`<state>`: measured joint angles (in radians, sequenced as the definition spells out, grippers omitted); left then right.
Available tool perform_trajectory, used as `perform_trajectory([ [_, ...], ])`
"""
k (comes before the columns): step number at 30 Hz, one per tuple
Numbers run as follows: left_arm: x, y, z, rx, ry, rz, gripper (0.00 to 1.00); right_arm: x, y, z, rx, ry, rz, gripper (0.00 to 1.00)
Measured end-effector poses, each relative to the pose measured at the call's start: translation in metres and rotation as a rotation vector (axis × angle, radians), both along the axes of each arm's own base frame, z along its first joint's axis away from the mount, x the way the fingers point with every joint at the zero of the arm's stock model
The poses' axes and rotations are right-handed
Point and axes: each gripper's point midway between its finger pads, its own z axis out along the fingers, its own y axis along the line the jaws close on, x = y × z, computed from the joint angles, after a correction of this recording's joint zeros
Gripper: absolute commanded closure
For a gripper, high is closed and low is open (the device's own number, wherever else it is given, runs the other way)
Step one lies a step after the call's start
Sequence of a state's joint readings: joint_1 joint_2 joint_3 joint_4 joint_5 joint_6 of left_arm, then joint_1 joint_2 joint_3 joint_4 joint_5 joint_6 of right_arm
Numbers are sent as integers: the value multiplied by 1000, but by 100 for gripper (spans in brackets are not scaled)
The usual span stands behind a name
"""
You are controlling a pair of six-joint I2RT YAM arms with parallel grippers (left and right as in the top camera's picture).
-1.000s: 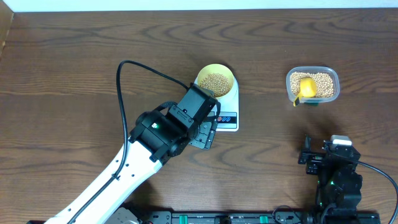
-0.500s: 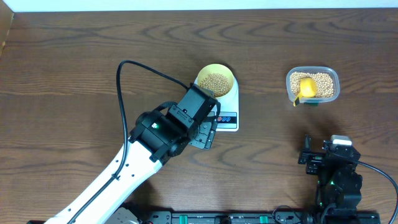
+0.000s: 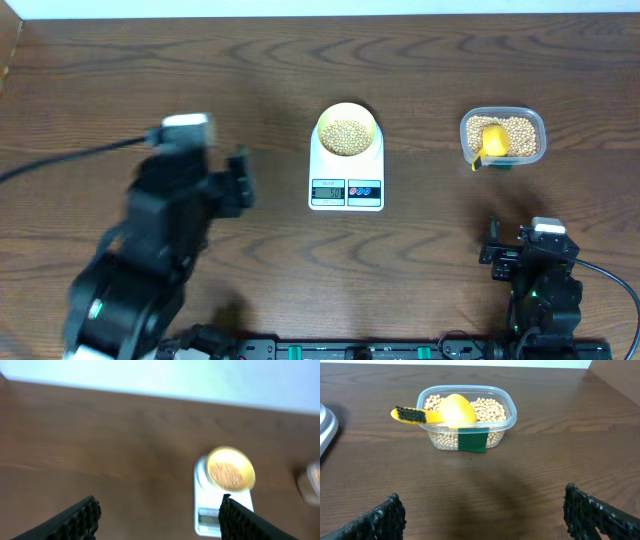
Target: Scoop item into bowl and weigh 50g on scale
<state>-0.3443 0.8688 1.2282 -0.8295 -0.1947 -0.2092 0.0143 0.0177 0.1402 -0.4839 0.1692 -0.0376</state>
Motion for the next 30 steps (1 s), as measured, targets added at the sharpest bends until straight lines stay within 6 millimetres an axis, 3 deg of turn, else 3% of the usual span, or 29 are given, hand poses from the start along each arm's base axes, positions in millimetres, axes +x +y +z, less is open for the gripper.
perform_trajectory([
  [5,-17,28,-1,58,-136,37,21,0,0,0,0,0,1,1],
  [12,-21,51,-44,75,-306,117,22,0,0,-1,0,1,1,1],
  [20,-16,58,-87,57,-460,147,22,0,0,0,0,0,1,1],
  [30,-5,48,-142,41,-473,91,22,0,0,0,0,0,1,1],
])
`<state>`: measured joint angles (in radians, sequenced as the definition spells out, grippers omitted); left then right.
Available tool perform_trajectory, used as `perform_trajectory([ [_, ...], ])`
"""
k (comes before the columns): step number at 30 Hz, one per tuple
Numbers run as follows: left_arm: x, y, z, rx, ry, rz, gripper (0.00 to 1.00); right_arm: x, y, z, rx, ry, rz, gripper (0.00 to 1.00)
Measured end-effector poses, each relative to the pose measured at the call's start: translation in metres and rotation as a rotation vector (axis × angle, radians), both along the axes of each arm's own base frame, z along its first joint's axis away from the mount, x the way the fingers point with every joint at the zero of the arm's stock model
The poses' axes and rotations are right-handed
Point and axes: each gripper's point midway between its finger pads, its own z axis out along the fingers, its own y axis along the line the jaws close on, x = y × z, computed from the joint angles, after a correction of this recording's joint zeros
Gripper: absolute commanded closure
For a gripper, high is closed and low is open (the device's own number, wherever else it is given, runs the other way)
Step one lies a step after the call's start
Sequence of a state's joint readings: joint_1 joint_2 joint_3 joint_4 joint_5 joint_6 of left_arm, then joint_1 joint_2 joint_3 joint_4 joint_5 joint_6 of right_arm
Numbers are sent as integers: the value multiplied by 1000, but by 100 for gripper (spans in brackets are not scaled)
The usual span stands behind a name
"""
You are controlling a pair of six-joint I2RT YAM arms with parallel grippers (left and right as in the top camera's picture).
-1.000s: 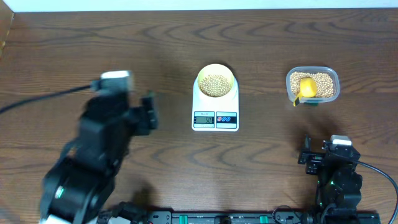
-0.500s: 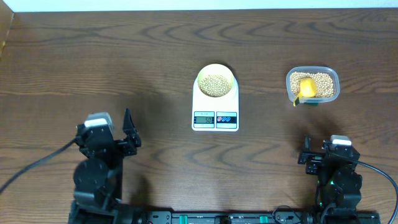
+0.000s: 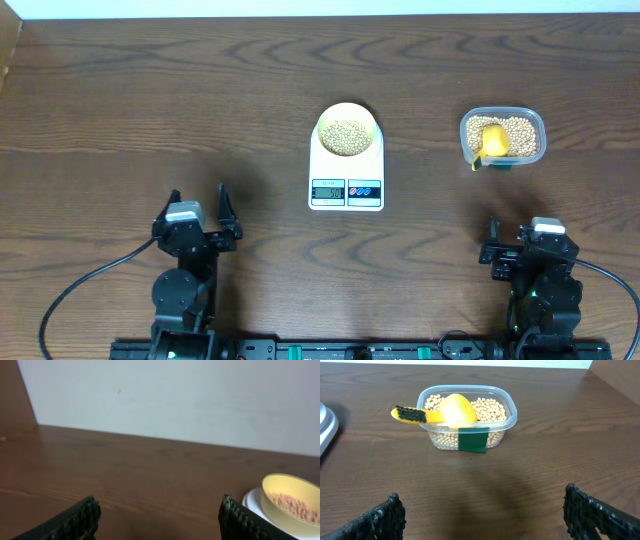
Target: Scoop item into bowl and weigh 50g on scale
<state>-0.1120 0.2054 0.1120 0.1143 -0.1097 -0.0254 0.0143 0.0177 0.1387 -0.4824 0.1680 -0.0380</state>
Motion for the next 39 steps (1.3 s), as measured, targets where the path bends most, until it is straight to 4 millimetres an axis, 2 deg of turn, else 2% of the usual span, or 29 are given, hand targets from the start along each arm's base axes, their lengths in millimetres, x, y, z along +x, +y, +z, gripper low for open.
perform_trajectory([
  [4,0,-2,-15,0,22,-17,22,0,0,0,0,0,0,1],
  [14,-8,4,-23,-7,-23,-19,22,0,0,0,0,0,0,1],
  [18,-9,3,-35,-6,23,-26,22,0,0,0,0,0,0,1],
  [39,-10,0,-38,-8,43,-44,22,0,0,0,0,0,0,1],
])
